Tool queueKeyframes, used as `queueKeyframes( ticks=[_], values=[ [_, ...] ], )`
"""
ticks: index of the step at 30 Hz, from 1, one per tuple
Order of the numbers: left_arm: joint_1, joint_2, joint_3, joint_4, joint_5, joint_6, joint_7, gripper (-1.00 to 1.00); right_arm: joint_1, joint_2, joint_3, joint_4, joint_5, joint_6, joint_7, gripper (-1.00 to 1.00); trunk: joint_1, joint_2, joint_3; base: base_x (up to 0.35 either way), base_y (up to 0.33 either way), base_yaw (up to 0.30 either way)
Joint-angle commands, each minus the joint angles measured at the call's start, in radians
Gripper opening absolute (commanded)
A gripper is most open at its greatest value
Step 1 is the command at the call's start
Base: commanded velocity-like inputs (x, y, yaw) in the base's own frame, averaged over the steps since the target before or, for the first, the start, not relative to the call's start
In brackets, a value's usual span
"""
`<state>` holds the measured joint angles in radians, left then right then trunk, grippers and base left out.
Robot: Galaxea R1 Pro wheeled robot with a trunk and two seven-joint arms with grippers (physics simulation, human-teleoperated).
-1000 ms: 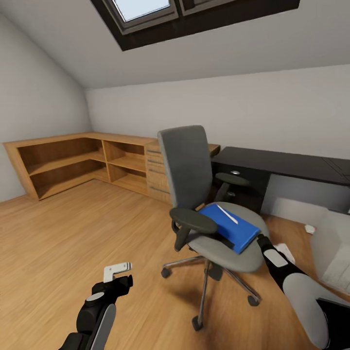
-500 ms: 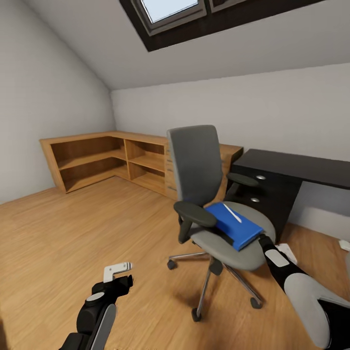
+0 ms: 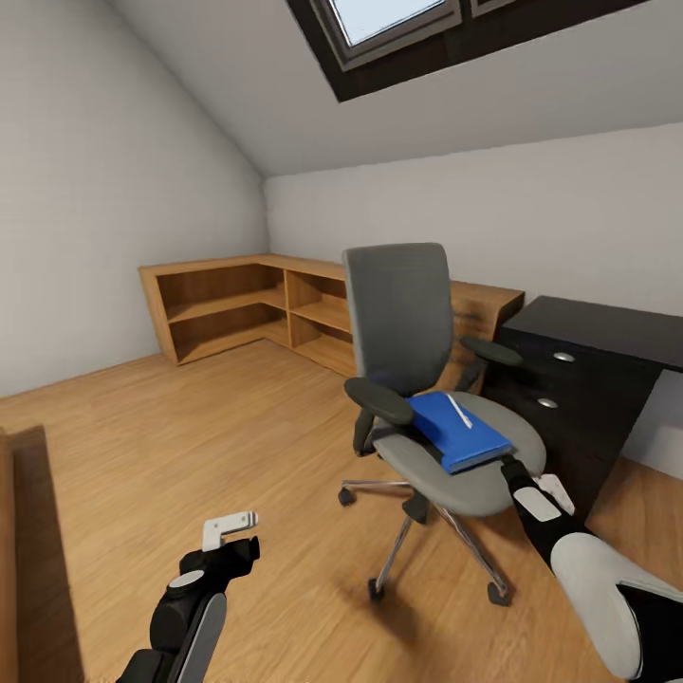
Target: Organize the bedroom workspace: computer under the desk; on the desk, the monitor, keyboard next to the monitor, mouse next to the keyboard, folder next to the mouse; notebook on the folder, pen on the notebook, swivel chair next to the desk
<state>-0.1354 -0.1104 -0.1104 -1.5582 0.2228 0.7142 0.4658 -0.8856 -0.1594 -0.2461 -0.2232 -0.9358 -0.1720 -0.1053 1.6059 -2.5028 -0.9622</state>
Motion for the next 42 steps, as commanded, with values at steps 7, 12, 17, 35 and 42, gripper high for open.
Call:
queueKeyframes(
  ticks=[7,12,17,35,42],
  values=[
    [-0.001,0.000,-0.002,0.000,0.010,0.002,0.010,1.00,0.000,-0.001,0.021,0.001,-0.026,0.009,-0.002,1.00,0.000,0.000,-0.001,0.000,0.000,0.257],
    [-0.001,0.000,-0.002,0.000,0.010,0.002,0.010,1.00,0.000,-0.001,0.021,0.001,-0.026,0.009,-0.002,1.00,0.000,0.000,-0.001,0.000,0.000,0.042],
    [-0.001,0.000,-0.002,0.000,0.010,0.002,0.009,1.00,0.000,-0.002,0.021,0.001,-0.026,0.009,-0.002,1.00,0.000,0.000,-0.001,-0.001,0.000,0.002],
    [-0.001,0.000,-0.002,0.000,0.010,0.002,0.010,1.00,0.000,0.000,0.019,0.001,-0.029,0.011,-0.002,1.00,0.000,0.000,-0.001,-0.251,0.000,0.000],
    [-0.001,0.001,-0.002,0.000,0.010,0.002,0.010,1.00,0.000,0.001,0.019,0.002,-0.029,0.012,-0.002,1.00,0.000,0.000,-0.001,-0.081,0.000,0.000]
  ],
)
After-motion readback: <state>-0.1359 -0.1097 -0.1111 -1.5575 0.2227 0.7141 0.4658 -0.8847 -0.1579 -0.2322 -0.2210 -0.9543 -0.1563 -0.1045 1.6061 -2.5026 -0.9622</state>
